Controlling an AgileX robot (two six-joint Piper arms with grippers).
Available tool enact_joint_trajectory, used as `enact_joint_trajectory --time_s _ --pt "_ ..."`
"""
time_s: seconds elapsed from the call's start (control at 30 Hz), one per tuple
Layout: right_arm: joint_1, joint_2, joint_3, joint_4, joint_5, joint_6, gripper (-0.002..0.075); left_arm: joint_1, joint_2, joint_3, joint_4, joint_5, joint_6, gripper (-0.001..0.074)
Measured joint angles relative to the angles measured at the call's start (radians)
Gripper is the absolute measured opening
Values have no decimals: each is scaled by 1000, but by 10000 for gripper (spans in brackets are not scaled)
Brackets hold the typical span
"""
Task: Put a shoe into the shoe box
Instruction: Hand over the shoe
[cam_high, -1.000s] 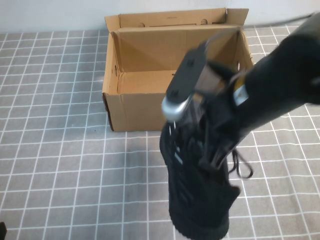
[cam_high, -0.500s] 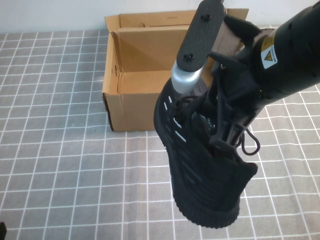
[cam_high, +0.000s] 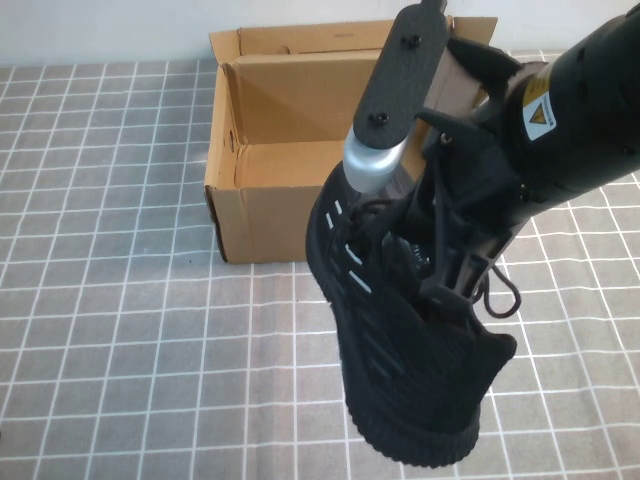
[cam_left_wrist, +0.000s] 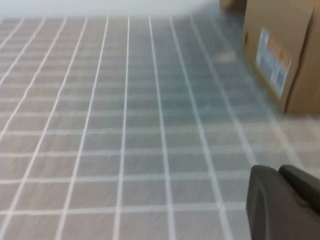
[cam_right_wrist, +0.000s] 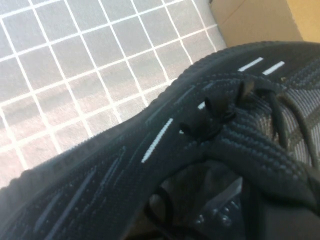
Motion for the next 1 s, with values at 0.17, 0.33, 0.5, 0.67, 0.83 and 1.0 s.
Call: enact_joint_trajectory --time_s 0.17,0.33,0.5,0.67,0.83,1.0 --pt "0 0 0 10 0 31 25 0 0 0 -102 -119 -164 -1" --pt "0 0 0 12 0 57 24 0 0 0 -141 -249 -242 -1" --pt "0 2 -16 12 0 96 24 0 0 -35 -147 -224 -374 -1" --pt "0 39 -108 10 13 137 24 -25 78 -278 -130 61 -301 -1" --pt "0 114 -229 0 64 179 24 -59 271 -514 -169 244 -112 -1" --pt "0 215 -365 -24 123 222 24 -70 490 -652 -321 294 169 -1"
